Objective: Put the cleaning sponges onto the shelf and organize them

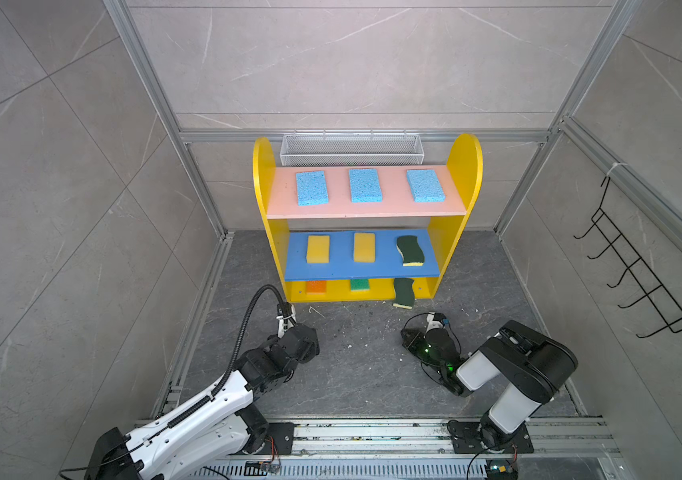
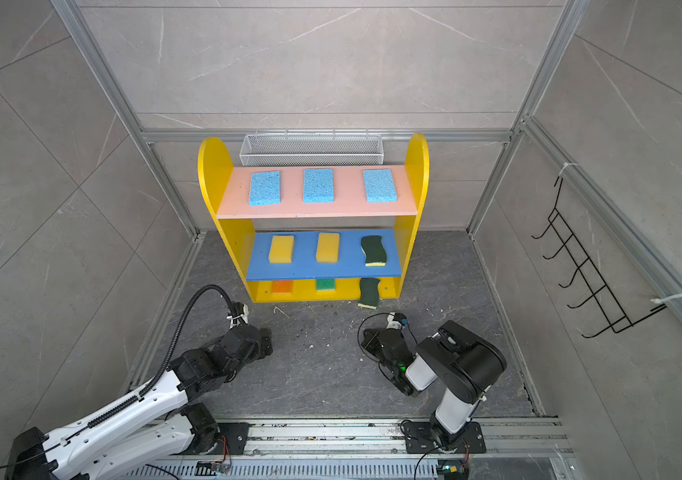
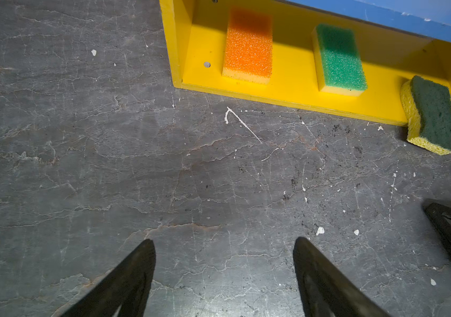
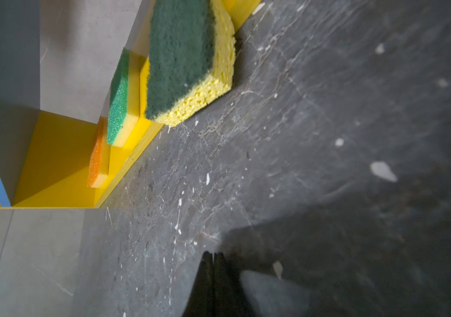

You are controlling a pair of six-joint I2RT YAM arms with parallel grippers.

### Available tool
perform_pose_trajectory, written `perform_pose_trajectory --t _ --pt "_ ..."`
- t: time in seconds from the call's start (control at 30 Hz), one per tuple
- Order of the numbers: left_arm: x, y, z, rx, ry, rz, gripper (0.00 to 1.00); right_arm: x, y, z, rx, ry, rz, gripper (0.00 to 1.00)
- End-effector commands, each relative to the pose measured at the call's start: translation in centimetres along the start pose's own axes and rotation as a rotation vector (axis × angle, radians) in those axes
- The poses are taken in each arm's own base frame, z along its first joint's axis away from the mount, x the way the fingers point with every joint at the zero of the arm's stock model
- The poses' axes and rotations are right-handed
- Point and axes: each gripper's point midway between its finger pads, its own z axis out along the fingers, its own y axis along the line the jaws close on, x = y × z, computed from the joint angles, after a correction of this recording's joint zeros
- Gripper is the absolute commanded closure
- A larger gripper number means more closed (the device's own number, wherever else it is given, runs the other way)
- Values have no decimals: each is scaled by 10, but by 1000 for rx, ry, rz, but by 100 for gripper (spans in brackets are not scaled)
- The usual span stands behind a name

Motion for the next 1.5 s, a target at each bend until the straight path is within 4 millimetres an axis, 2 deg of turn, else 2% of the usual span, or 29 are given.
perform_pose_trajectory --t 0.0,0.3,0.83,1.13,1.47 --pt "-4 -1 0 9 -21 -24 18 -1 -8 1 -9 -12 48 100" --pt "-1 -1 7 -11 -16 -16 18 -6 -29 19 2 -60 102 100" --pt "-7 -9 13 -13 -9 -12 17 -30 -31 33 21 -156 121 100" --pt "-11 -5 7 -8 -21 -35 17 -35 -39 30 81 -178 125 100" --pt "-11 -3 6 -13 -18 -39 17 -45 -38 31 134 -194 91 100"
